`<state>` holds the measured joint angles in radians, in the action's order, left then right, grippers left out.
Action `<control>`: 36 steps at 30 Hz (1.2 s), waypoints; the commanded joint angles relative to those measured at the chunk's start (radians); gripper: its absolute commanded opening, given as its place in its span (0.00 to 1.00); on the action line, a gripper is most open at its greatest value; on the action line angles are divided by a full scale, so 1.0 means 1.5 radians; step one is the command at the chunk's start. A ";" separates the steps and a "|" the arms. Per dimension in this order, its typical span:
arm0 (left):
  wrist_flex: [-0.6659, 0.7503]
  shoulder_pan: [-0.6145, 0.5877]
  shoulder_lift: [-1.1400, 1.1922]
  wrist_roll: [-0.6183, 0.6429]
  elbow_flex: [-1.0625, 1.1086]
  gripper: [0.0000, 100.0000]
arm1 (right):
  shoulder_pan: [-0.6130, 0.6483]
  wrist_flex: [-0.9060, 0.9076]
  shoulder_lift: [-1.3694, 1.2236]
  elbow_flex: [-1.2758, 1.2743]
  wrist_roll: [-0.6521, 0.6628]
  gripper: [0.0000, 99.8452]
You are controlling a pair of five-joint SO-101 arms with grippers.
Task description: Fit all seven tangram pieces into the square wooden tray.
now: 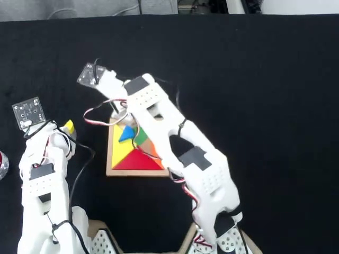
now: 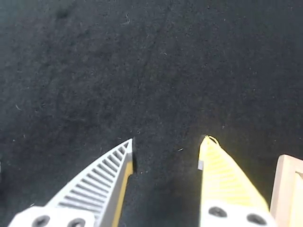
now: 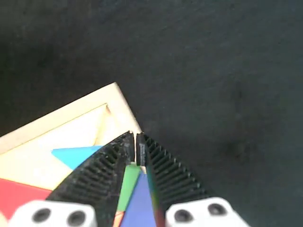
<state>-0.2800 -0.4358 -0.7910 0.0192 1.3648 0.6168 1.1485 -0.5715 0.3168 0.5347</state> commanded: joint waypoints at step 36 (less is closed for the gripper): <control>0.014 -0.002 -0.008 0.006 -0.015 0.23 | -0.020 0.073 0.143 -0.063 0.037 0.01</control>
<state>-0.2800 -0.4358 -0.7910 0.0192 1.3648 0.5600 1.2037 -0.5240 0.2171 0.5823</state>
